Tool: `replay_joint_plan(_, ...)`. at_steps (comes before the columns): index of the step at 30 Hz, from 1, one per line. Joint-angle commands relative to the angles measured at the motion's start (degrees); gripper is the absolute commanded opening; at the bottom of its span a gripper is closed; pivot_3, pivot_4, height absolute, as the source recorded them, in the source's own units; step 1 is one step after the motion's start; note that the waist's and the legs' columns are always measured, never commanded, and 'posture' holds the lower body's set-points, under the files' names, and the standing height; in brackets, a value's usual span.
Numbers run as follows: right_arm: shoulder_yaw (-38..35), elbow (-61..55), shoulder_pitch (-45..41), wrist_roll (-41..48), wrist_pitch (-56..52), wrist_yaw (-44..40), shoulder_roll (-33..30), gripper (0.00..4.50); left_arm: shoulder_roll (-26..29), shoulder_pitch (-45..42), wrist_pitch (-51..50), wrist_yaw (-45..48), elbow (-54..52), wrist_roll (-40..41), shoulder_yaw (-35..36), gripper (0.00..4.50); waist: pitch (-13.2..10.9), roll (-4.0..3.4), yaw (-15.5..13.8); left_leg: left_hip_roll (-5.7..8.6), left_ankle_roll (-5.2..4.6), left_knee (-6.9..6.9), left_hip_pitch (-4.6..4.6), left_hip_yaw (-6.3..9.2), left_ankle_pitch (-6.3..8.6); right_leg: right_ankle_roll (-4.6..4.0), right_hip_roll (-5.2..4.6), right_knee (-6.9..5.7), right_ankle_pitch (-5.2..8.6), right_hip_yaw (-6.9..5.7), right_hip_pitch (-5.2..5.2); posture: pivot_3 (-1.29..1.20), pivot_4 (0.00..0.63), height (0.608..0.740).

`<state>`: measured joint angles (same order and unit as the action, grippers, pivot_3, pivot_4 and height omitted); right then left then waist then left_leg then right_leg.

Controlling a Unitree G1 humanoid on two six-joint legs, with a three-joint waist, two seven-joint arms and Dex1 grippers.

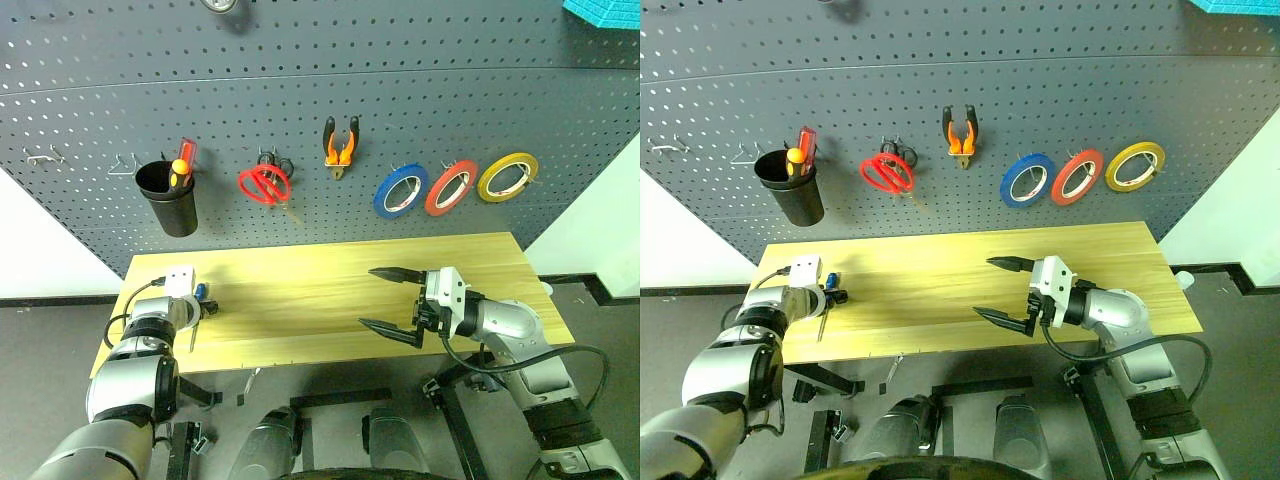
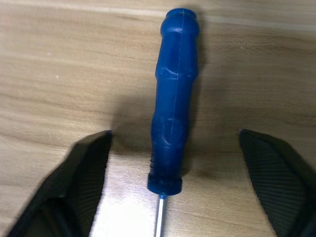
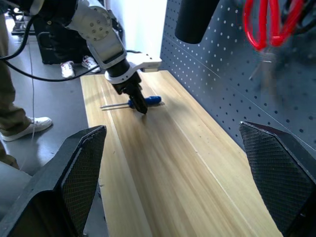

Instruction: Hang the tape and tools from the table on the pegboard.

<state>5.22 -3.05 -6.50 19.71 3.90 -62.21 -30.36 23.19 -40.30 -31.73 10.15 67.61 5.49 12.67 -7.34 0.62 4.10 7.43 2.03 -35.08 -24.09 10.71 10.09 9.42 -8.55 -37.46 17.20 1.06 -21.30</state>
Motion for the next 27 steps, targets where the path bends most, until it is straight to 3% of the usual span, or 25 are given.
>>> replay_joint_plan(1, -1.2, -3.1, 0.2, 0.3, 0.7, 0.7, -0.6, 4.50, 1.0, -0.8, 1.6, 0.0, 1.2, 0.1, 0.6, 2.92, 0.0, 0.00, 0.0, 0.00, 0.00, 0.00, 0.00, -0.01, 0.00, 0.00, 0.00, 0.00, 0.00, 0.01, 0.00, -0.13, 0.089, 0.728)
replay_joint_plan(8, -0.9, -3.0, -0.1, -0.1, 0.8, 1.1, -0.7, 4.50, 0.9, -0.5, 1.9, 0.2, 0.5, 0.9, 1.0, 0.57, 0.0, 0.00, 0.0, 0.00, 0.00, 0.00, 0.00, -0.01, 0.00, 0.00, 0.00, 0.00, 0.00, 0.01, 0.00, -0.12, 0.087, 0.728)
replay_joint_plan(14, -1.3, -2.1, -1.9, 0.7, 0.9, 0.8, -0.4, 4.50, 1.9, 4.2, -0.4, 5.6, -9.3, 1.8, -0.1, 0.53, 0.0, 0.00, 0.1, 0.00, -0.01, 0.01, 0.00, -0.02, 0.00, 0.00, 0.00, 0.00, 0.00, 0.02, -0.01, -0.11, 0.084, 0.728)
replay_joint_plan(19, -3.8, -4.8, -5.2, 8.9, -3.6, 1.7, 2.3, 4.50, 3.3, 21.5, 9.8, 19.0, -41.1, 3.7, -4.3, 0.53, 0.0, -0.01, 0.3, -0.06, 0.00, 0.12, -0.01, -0.07, 0.00, -0.04, 0.00, 0.01, -0.02, 0.11, -0.06, -0.09, 0.079, 0.728)
replay_joint_plan(21, -4.4, -5.7, -6.2, 10.6, -4.9, 2.3, 3.1, 4.50, 3.6, 26.2, 14.8, 22.2, -49.0, 4.7, -4.3, 0.53, 0.0, -0.02, 0.0, -0.07, 0.03, 0.14, -0.01, -0.06, 0.03, -0.07, -0.01, 0.03, -0.03, 0.14, -0.09, -0.09, 0.078, 0.728)
replay_joint_plan(25, -5.1, -6.8, -7.8, 13.6, -8.2, 2.7, 3.8, 4.50, 2.8, 32.5, 19.4, 31.0, -62.7, 14.8, 0.4, 0.53, 0.0, -0.04, -1.1, -0.09, 0.17, 0.11, 0.00, -0.01, 0.10, -0.15, 0.01, 0.09, -0.03, 0.10, -0.04, -0.08, 0.073, 0.728)
replay_joint_plan(27, -5.8, -7.0, -8.6, 15.4, -10.1, 3.1, 4.1, 4.50, 2.2, 32.8, 18.7, 35.7, -70.6, 24.7, 4.2, 0.53, 0.0, -0.05, -1.4, -0.09, 0.17, 0.11, -0.01, -0.02, 0.11, -0.33, 0.01, 0.15, 0.06, 0.10, -0.03, -0.07, 0.071, 0.728)
